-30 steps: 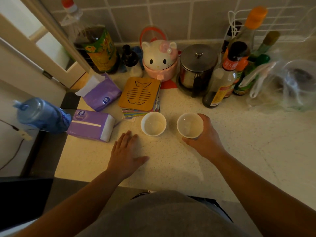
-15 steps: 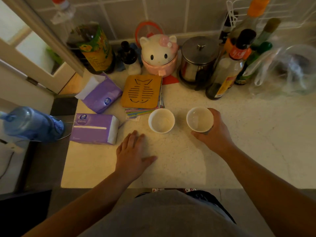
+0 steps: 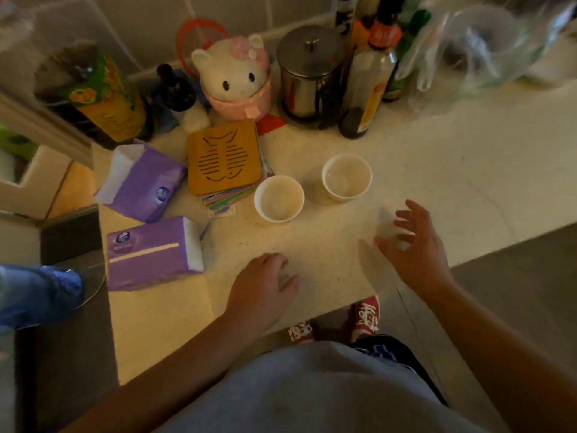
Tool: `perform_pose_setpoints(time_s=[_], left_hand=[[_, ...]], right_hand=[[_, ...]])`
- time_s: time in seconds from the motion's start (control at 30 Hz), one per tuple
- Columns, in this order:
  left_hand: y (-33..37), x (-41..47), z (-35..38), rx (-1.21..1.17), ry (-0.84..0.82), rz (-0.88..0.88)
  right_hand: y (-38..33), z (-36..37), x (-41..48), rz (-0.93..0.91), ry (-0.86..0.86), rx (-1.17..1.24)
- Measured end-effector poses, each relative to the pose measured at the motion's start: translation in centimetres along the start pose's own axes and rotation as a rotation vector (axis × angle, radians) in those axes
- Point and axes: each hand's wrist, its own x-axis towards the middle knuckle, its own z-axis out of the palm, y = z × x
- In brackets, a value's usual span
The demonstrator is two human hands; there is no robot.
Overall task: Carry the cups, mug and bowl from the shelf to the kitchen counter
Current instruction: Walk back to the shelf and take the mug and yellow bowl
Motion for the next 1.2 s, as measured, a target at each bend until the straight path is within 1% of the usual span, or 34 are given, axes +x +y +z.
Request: perform_pose_setpoints(time_s=[0.07,0.1,0.17,0.23,0.3,0.37,0.43,0.6,0.7,0.77,0.87,0.97,1.07,1.2], left_hand=[[2.4,-0.1,0.8,-0.111,-0.230,0.073],[3.6,-0.2,1.4,-0.126,-0.336,0.110],[6.0,-0.4,3.1,-0.084,-0.496,0.190],[8.3,-0.8,5.2,-0.006,-0.639,0.272],[10.3,-1.3,7.5,0.060,-0.778,0.313],[12.1,-1.9,9.9,0.107,-0.881,0.300],[13.8,-2.3,12.5,0.150,-0.944,0.262],[16.8,-2.6,19.0,0.324,-0.985,0.189],[18.5,-3.1,22.3,0.377,-0.975,0.122],[19.7,-3.5,24.1,0.344,-0.942,0.063],[21.5,-3.9,26.2,0.330,-0.909,0.023],[23.2,-4.2,27.5,0.348,-0.856,0.027],[24.9,-3.7,28.3,0.387,-0.808,0.050],[27.7,-2.3,29.5,0.432,-0.840,0.037]], right_hand=[[1.5,-1.2,-4.1,0.072,0.072,0.050],[2.3,-1.7,-6.1,0.103,0.107,0.058],[4.3,-2.7,-9.9,0.193,0.184,0.074],[7.0,-3.8,-13.4,0.322,0.254,0.110],[10.0,-5.0,-16.8,0.456,0.301,0.137],[13.3,-6.2,-20.1,0.573,0.337,0.157],[16.5,-7.2,-23.4,0.680,0.375,0.186],[23.5,-9.2,-31.6,0.916,0.489,0.271],[27.2,-10.3,-36.1,1.019,0.491,0.340],[29.7,-11.2,-38.7,1.071,0.480,0.364],[33.5,-13.4,-41.2,1.127,0.425,0.385],[36.8,-16.2,-41.4,1.155,0.382,0.401],[39.3,-19.7,-39.9,1.129,0.378,0.395],[41.7,-25.7,-36.1,1.059,0.363,0.433]])
